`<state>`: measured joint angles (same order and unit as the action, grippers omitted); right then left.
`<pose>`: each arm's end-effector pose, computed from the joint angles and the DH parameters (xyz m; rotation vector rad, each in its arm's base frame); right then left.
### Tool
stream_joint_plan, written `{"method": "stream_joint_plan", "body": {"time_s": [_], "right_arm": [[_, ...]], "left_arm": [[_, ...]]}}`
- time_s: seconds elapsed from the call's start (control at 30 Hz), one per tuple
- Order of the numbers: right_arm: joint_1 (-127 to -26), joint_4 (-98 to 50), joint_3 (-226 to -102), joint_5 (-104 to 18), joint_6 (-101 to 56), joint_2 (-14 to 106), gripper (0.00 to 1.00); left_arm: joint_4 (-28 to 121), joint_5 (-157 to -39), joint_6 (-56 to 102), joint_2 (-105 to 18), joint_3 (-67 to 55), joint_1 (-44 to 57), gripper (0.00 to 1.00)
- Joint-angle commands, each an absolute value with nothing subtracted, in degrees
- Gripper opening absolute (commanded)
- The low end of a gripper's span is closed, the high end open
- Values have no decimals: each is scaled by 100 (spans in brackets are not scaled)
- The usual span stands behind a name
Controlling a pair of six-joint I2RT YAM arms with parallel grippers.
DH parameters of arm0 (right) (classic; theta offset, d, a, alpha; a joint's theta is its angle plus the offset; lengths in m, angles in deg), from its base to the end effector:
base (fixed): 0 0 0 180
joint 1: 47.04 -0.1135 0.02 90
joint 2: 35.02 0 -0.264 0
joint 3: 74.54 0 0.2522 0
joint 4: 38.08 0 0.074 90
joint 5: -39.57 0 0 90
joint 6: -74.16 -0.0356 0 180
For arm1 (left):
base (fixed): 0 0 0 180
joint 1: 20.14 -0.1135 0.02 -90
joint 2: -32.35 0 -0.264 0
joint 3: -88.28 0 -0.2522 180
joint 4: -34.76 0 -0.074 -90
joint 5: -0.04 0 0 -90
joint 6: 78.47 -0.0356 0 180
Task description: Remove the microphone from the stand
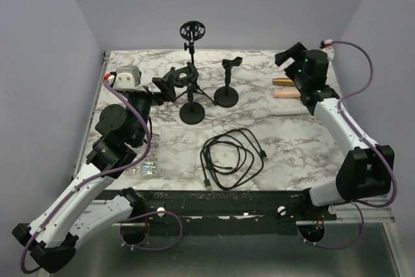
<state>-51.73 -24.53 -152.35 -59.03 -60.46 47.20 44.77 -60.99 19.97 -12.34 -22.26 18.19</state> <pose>0.3389 0.0225 0.3220 0.7473 1.7526 0.4470 0.1386 -0.0876 0.4316 -0.0848 1.3521 -0.3570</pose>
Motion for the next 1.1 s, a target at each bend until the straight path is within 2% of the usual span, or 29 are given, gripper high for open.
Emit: {"method": "stream_joint_plan", "body": {"time_s": [0.0,0.2,0.57,0.8,1.07], "right_arm": [[-6324,-3375,-15994,-6201,-4219,5125,95],[-7606,-4050,-16868,-6034,-3121,5887,99],[-8772,-3181,-19602,-6043,-2539,7916,100],[-9200,-2688,-20762,-7077,-2202,8802,99],[-9530,-2563,-21318,-8796,-1751,9338,87]], "left_arm": [[4481,-6107,1983,-1244,-2162,1832,99],[4456,-6053,1911,-1230,-2178,1827,99],[4420,-5999,1835,-1249,-2184,1827,99],[4412,-5986,1804,-1301,-2191,1833,98],[4411,-5991,1804,-1349,-2196,1827,99]]}}
